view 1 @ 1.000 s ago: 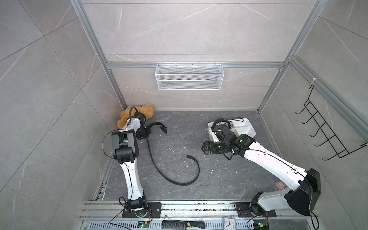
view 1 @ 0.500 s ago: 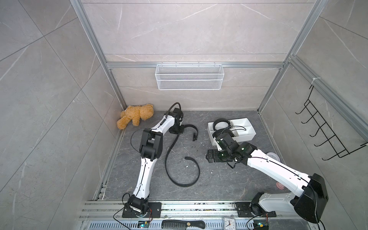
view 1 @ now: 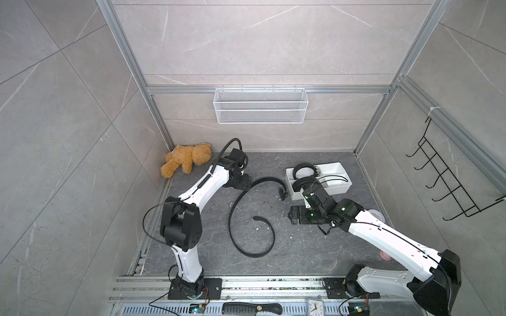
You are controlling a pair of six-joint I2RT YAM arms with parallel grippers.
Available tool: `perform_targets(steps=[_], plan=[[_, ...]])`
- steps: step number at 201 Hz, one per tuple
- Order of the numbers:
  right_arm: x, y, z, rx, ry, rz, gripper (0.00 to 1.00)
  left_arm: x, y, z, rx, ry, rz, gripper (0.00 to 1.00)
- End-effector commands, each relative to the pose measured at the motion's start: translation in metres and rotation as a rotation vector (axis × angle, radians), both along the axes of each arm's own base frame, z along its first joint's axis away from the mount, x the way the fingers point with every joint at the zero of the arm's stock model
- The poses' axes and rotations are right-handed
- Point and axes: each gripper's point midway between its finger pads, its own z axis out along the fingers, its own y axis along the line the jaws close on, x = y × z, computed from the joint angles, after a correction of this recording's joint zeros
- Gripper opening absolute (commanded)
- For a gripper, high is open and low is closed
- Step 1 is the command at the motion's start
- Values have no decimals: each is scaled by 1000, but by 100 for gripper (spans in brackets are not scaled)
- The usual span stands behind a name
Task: Place the belts into the storage roll
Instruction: Roll the belt at the center of the board.
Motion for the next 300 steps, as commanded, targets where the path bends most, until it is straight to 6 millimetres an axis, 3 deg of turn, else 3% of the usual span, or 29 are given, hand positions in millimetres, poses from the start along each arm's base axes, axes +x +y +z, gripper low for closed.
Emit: perform_targets(steps=[1,18,34,53,70,94,121,147,200,206,219,242,268,300], plan=[[-9,-19,5,-43,-15,-32,98,-69,-46,-24,42,86,-174,81],[-14,-28,8,-62,-24,-37,99,-101,-65,-38,73,85,-346,80],[-20,-35,11,-67,-24,-34,100,-115,-74,-42,69,89,-441,78],[-28,-46,14,-83,-22,-52,100,-122,-72,-45,97,199,-405,77],[-34,-56,18,-90,-30,-70,100,-135,-88,-45,-5,270,-313,78],[-40,-69,23,-99,-51,-102,100,-140,-105,-58,-67,274,-174,78],[-42,-74,22,-94,-65,-118,100,-145,-128,-74,-60,285,-133,78],[-40,-71,18,-102,-59,-105,100,-150,-126,-97,-22,344,-23,74],[-33,-64,21,-87,-79,-93,100,-148,-123,-123,-31,350,157,54],[-32,-63,20,-84,-79,-92,100,-148,-123,-127,-24,356,165,48],[-30,-58,17,-75,-74,-85,100,-149,-115,-133,11,362,183,25],[-19,-43,6,-67,-60,-59,100,-159,-82,-137,36,364,257,2],[13,-11,-4,-82,-77,20,100,-171,-46,-134,37,368,332,0],[80,26,-19,-218,-144,92,100,-184,-19,-130,56,370,357,0]])
